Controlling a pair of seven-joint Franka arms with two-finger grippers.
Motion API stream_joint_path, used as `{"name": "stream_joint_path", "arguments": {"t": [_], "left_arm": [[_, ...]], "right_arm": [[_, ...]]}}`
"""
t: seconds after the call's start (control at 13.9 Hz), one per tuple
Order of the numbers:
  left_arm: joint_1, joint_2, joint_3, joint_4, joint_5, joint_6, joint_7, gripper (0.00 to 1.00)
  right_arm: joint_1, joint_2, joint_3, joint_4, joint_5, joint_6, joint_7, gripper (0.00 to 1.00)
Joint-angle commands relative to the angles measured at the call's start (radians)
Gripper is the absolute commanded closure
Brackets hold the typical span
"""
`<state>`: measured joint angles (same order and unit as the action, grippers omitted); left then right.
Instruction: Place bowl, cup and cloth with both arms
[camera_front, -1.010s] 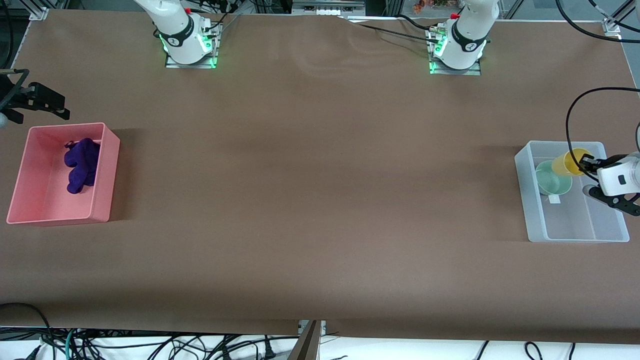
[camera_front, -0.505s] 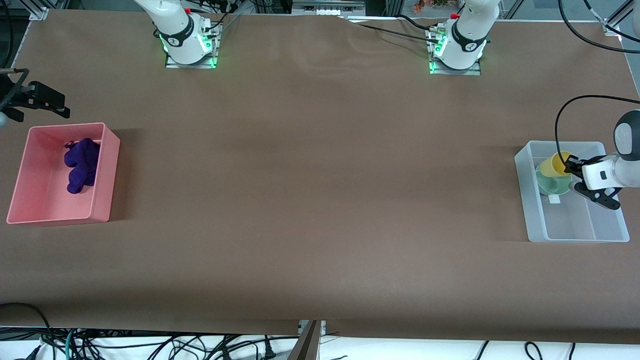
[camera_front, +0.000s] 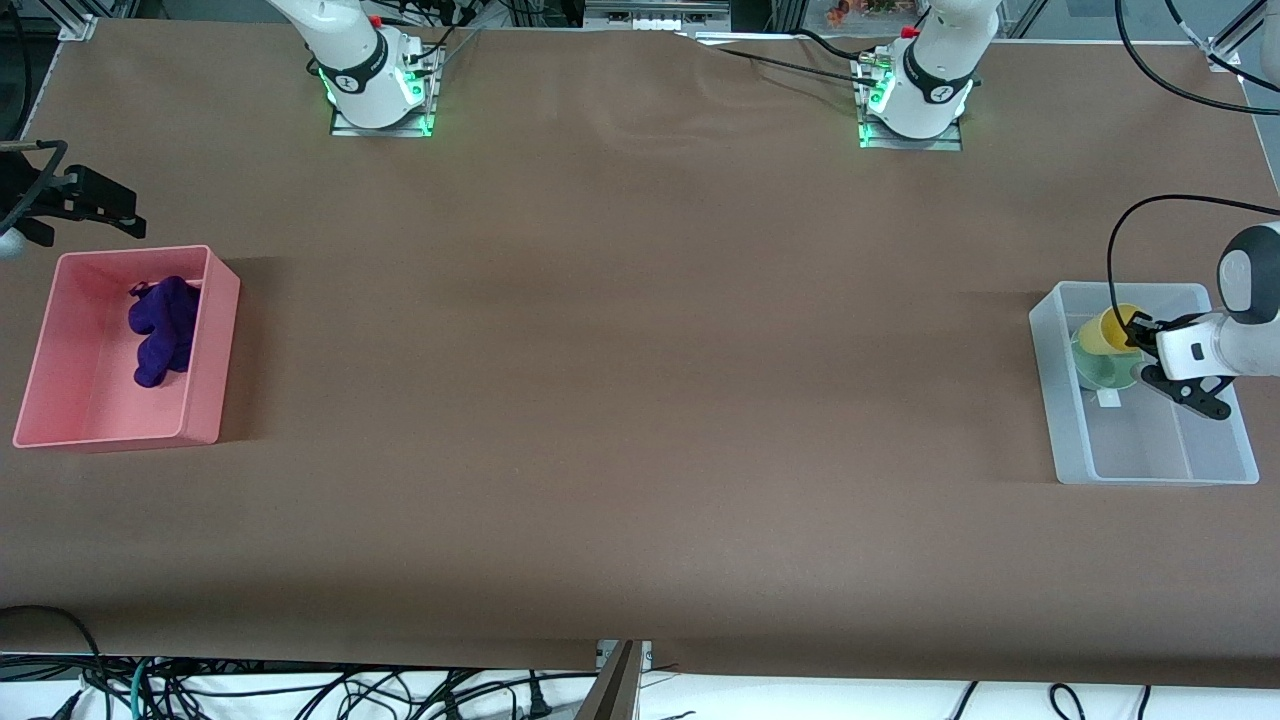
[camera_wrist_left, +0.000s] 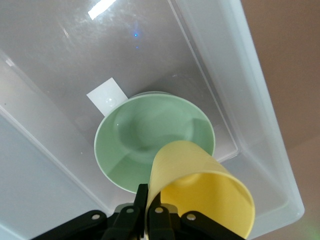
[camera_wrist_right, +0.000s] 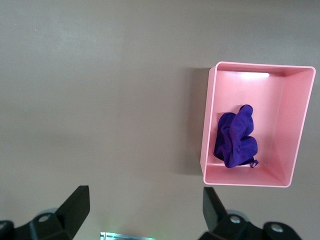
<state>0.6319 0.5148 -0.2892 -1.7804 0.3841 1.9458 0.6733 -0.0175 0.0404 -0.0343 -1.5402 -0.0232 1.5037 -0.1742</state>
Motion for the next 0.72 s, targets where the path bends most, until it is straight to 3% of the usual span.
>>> {"name": "stream_joint_path", "arguments": {"t": [0.0,0.07,0.36,0.65], "left_arm": [[0.009,-0.005,-0.007,-0.002,0.024,0.004,0.017,0.18],[0.009,-0.012,-0.008,0.004,0.024,-0.005,0.035,0.0],[0.002,-0.084,-0.039,0.059,-0.007,-0.134,0.111,0.0],[-0.003,-0.168,-0.149,0.139,-0.091,-0.33,-0.021,0.0]], "right_arm": [[0.016,0.009,-0.012,0.025,-0.011,-0.008,-0.005,0.0],[0.016,0.009,-0.01,0.026,-0.009,-0.008,-0.004,0.0],[0.016,0.01,-0.01,0.028,-0.006,-0.01,-0.005,0.0],[0.016,0.015,-0.01,0.029,-0.011,-0.008,-0.007,0.0]]}}
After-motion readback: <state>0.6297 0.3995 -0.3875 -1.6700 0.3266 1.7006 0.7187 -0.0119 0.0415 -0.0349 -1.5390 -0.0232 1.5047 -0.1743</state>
